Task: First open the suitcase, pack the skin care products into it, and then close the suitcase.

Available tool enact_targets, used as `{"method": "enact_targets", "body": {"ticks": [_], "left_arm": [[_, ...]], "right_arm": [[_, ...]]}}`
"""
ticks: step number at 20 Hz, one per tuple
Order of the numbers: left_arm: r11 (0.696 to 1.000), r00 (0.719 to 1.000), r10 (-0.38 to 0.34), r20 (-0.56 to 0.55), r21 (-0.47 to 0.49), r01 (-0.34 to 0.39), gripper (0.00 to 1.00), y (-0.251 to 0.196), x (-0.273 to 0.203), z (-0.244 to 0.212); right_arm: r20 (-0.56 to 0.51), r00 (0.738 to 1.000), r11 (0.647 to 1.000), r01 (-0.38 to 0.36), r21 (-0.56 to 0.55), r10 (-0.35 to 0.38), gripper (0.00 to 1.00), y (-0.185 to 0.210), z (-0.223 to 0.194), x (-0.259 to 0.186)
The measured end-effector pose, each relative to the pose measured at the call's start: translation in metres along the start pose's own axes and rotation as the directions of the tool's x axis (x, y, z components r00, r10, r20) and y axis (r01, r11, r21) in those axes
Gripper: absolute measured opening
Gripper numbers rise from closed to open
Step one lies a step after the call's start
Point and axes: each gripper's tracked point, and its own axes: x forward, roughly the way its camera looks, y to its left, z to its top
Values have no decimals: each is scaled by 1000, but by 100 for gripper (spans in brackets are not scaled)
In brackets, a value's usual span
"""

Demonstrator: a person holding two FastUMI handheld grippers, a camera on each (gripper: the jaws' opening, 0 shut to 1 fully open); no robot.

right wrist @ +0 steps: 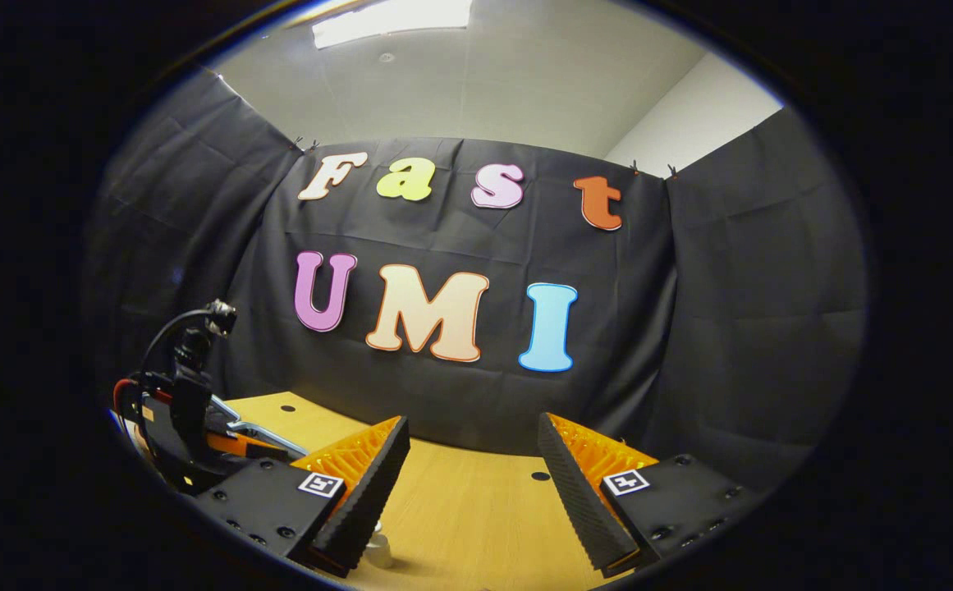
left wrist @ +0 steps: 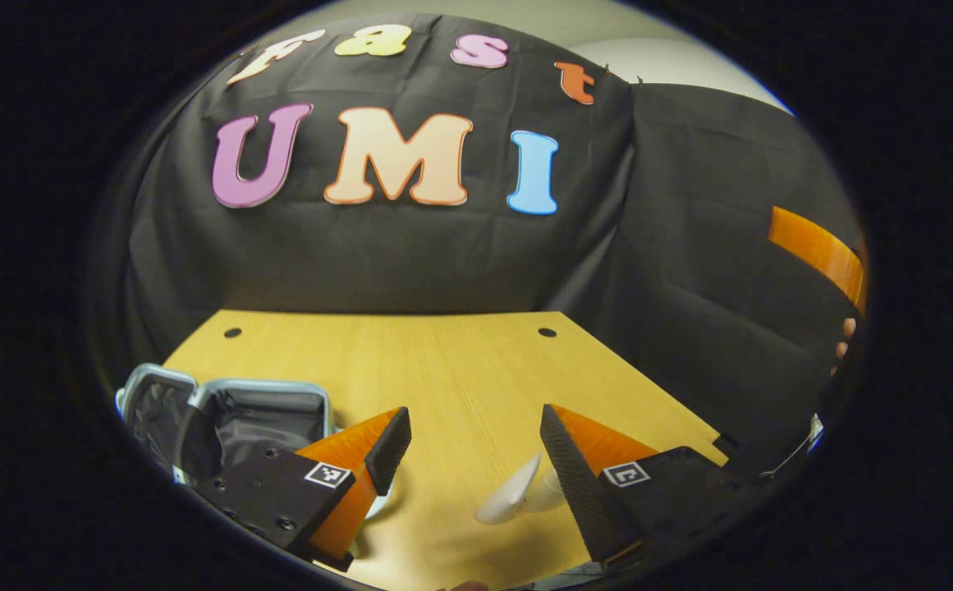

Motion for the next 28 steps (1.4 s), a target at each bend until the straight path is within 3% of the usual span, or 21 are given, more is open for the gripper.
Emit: {"method": "enact_targets", "body": {"ticks": [8, 17, 18, 21, 23, 25, 26, 28], "left_arm": [[998, 995, -48, -89, -37, 45, 95, -16, 12, -44], [997, 982, -54, -182, -64, 43, 92, -12, 25, -97], [997, 980, -55, -190, -63, 43, 83, -12, 25, -102], [993, 965, -108, -239, -69, 94, 72, -25, 30, -122], [996, 965, -84, -247, -51, 74, 43, -22, 31, -126], [997, 975, -68, -210, -44, 60, 40, -19, 35, -119], [997, 976, -62, -207, -57, 51, 31, -19, 34, -116], [997, 982, -57, -179, -69, 45, 23, -16, 30, -105]], "right_arm": [[-34, 999, 1000, 9, -28, -10, 98, -10, -16, -3], [-56, 998, 998, 0, -58, -4, 98, -3, -23, -4], [-58, 998, 998, -4, -61, 1, 98, -1, -24, -4], [-56, 998, 997, -15, -73, 11, 98, 6, -24, -4], [-57, 998, 997, -20, -77, 16, 98, 10, -24, -4], [-56, 998, 997, -24, -74, 20, 98, 14, -25, -4], [-55, 998, 997, -26, -70, 22, 98, 16, -26, -3], [-61, 998, 998, -31, -63, 27, 98, 19, -30, 0]]}}
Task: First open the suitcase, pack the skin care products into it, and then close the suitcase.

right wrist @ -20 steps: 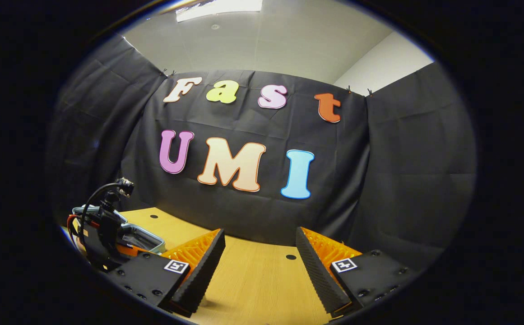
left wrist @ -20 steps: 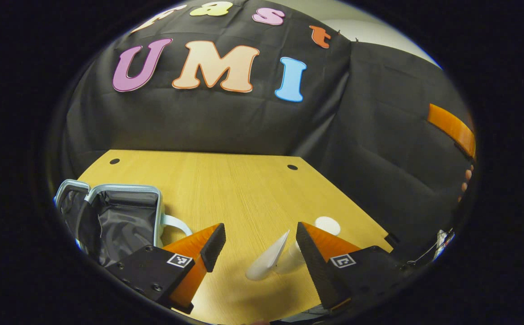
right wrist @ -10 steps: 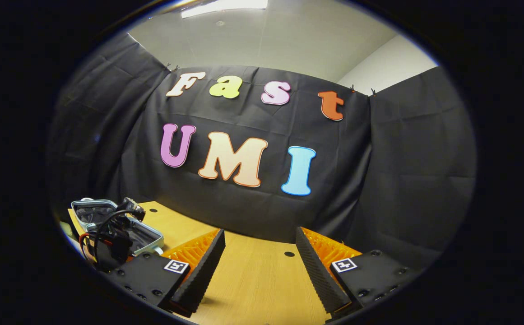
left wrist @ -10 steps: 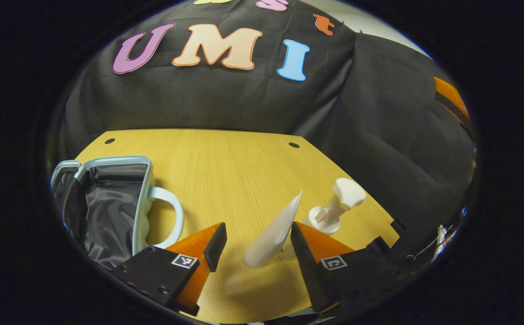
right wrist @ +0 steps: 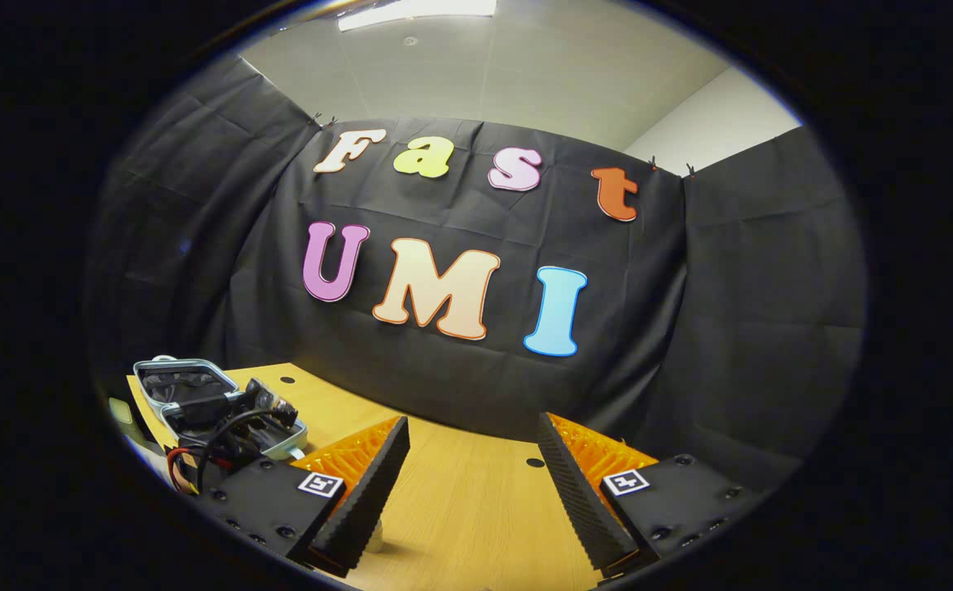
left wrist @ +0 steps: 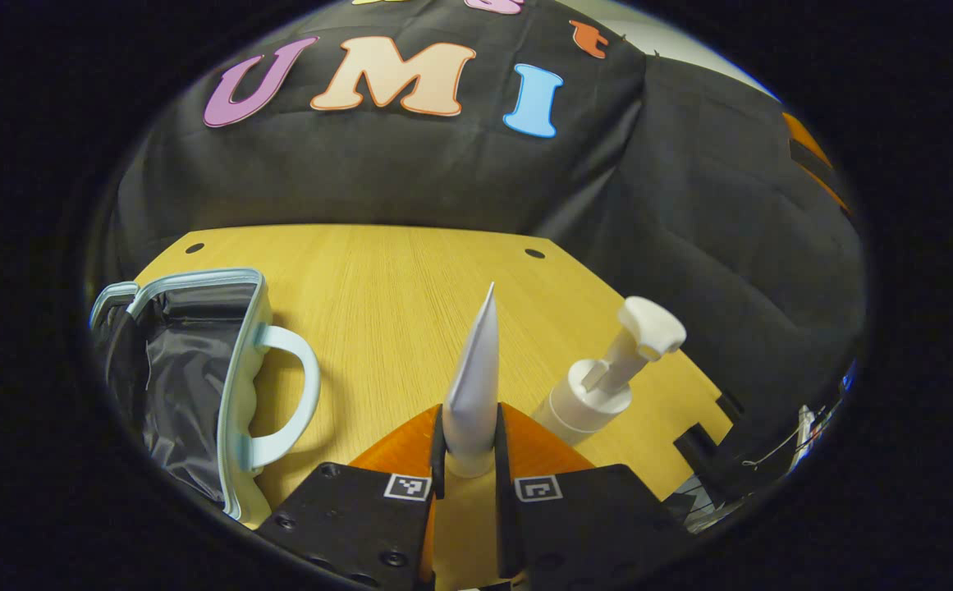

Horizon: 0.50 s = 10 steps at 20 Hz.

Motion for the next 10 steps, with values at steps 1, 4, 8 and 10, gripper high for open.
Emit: {"method": "enact_targets", "body": {"ticks": [1, 4, 8, 10], "left_arm": [[1000, 1000, 1, 5, 2, -1, 22, 1, -5, 5], [1000, 999, 20, 49, 15, -21, 21, 7, -26, 28], [998, 994, 52, 97, 25, -54, 21, 20, -59, 59], [996, 990, 78, 114, 39, -83, 21, 29, -76, 70]], "right_arm": [[-6, 1000, 1000, -6, 7, 6, 98, 3, -3, 2], [-21, 999, 999, -27, 31, 28, 100, 15, -13, 10], [-57, 993, 993, -98, 60, 101, 99, 49, -40, 23], [-88, 987, 989, -131, 68, 136, 99, 66, -60, 30]]}}
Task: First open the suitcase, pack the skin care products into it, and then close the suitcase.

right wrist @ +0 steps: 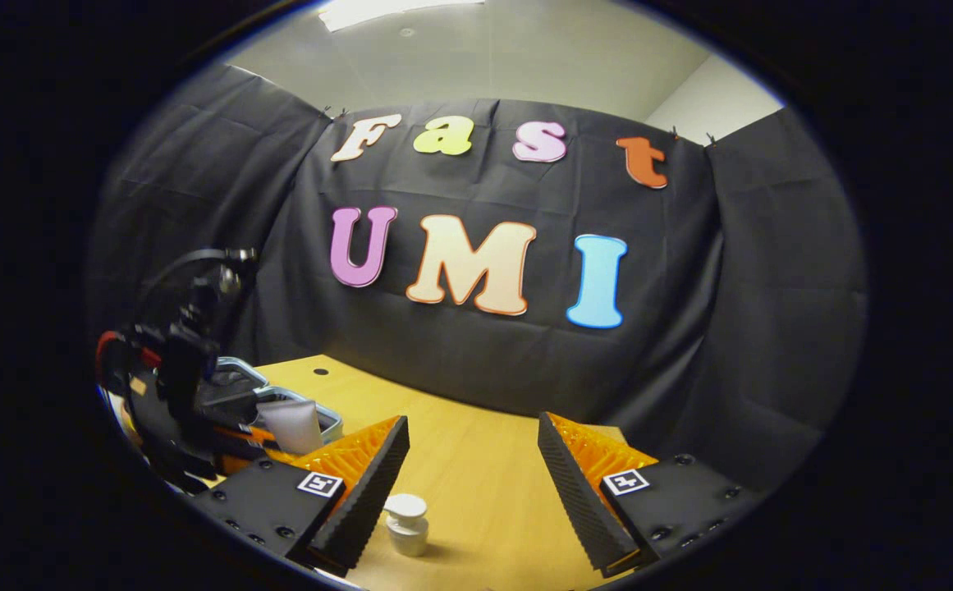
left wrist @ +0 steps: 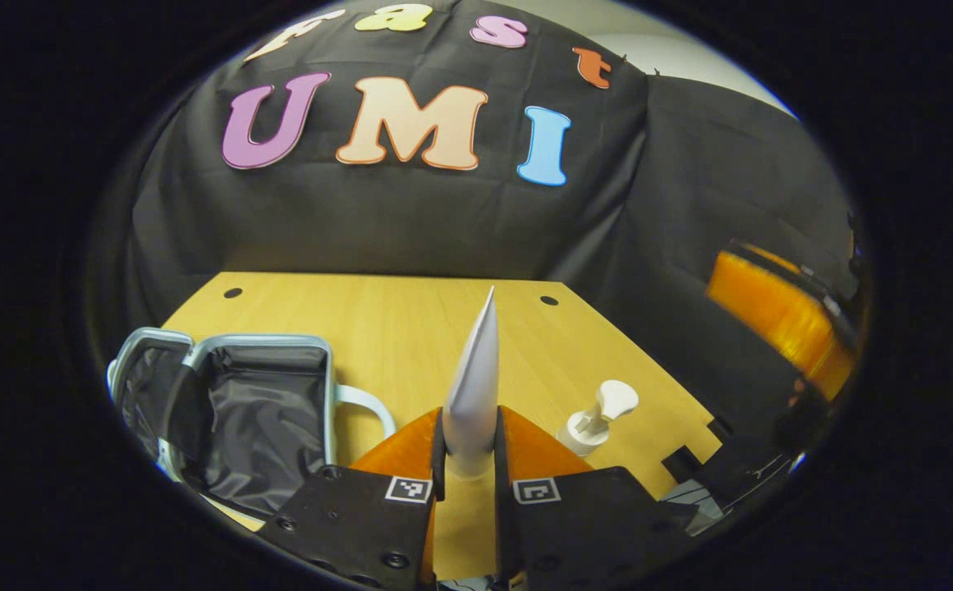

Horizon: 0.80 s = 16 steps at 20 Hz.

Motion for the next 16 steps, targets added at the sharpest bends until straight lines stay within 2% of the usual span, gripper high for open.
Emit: {"method": "enact_targets", "body": {"ticks": [1, 2, 9, 10, 11, 16], "left_arm": [[1000, 1000, 19, 8, 10, -19, 18, 6, -8, 6], [999, 999, 34, 24, 17, -34, 21, 11, -14, 13], [993, 992, 115, 60, 33, -117, 21, 40, -47, 34], [992, 991, 120, 58, 32, -122, 21, 43, -50, 35], [991, 990, 129, 58, 30, -131, 21, 46, -54, 35], [986, 986, 160, 44, 28, -162, 21, 59, -65, 31]], "right_arm": [[-20, 1000, 1000, -15, 3, 15, 99, 7, -10, 4], [-42, 999, 1000, -27, 6, 27, 99, 13, -23, 9], [-169, 983, 998, -68, 10, 69, 99, 39, -99, 25], [-125, 989, 997, -70, 41, 75, 99, 42, -94, 26], [-130, 989, 997, -72, 40, 76, 96, 42, -94, 29], [-124, 987, 994, -100, 50, 106, 99, 56, -98, 33]]}}
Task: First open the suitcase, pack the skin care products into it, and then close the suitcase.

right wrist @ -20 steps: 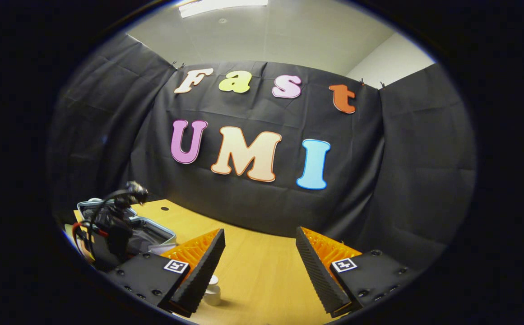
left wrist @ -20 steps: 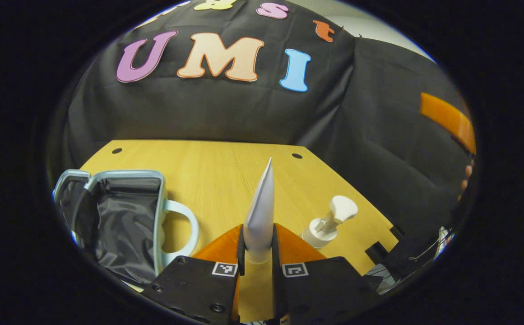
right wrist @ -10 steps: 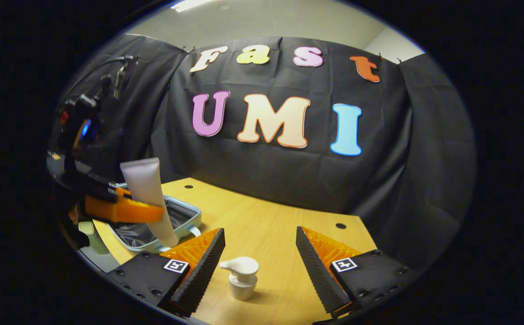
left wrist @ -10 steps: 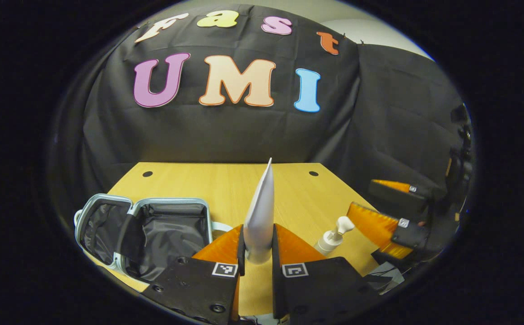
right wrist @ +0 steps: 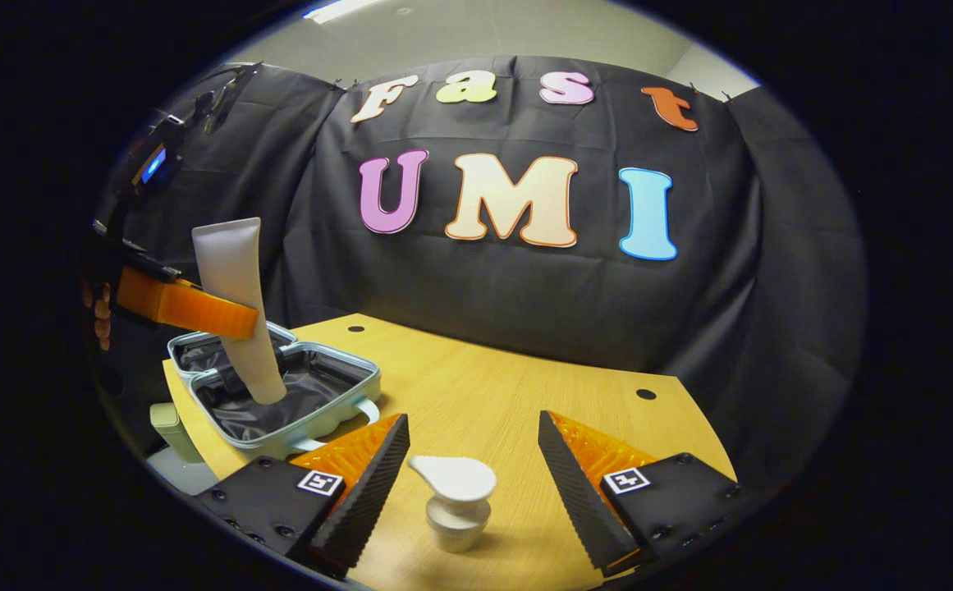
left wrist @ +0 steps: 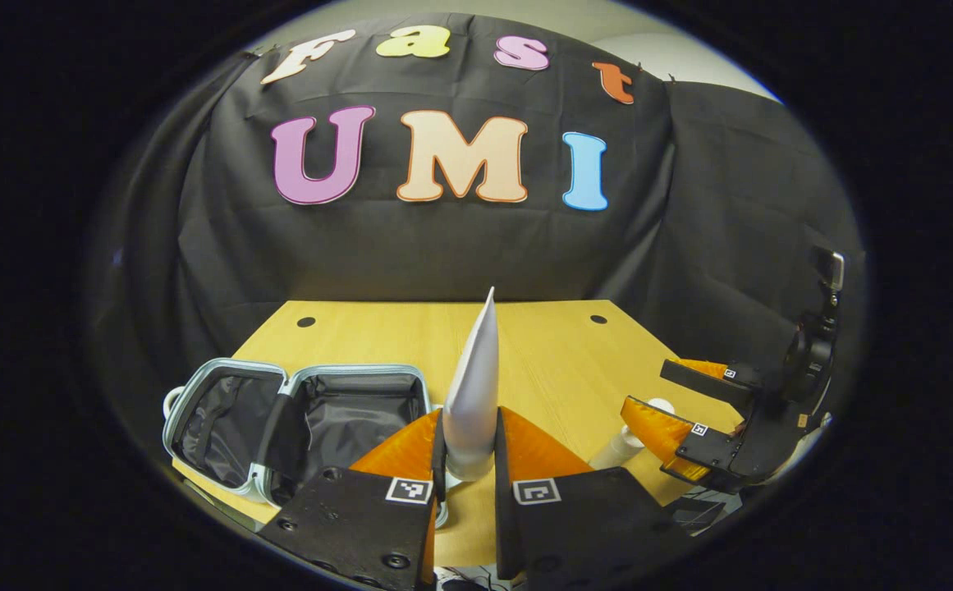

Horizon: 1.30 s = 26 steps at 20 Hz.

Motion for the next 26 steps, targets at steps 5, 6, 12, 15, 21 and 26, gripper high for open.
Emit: {"method": "enact_targets", "body": {"ticks": [5, 6, 12, 15, 21, 26], "left_arm": [[1000, 1000, 15, -19, 12, -15, 21, 6, -2, -6], [1000, 1000, 18, -25, 13, -18, 21, 7, -2, -7], [999, 998, 32, -48, 14, -31, 21, 11, -6, -13], [998, 995, 54, -80, 18, -53, 22, 20, -10, -21], [988, 970, 153, -187, 35, -149, 21, 74, -17, -41], [981, 892, 184, -412, 15, -195, 21, 133, -8, -92]], "right_arm": [[-84, 996, 1000, -6, 2, 6, 99, 4, -36, 10], [-102, 995, 1000, -6, 0, 6, 99, 4, -45, 11], [-223, 975, 1000, -1, 17, 5, 99, -1, -102, 12], [-237, 972, 999, 4, 36, 5, 80, -4, -110, 10], [-230, 967, 992, -89, 87, 107, 53, 10, -91, 5], [-164, 979, 989, -101, 108, 118, 53, 16, -38, -7]]}}
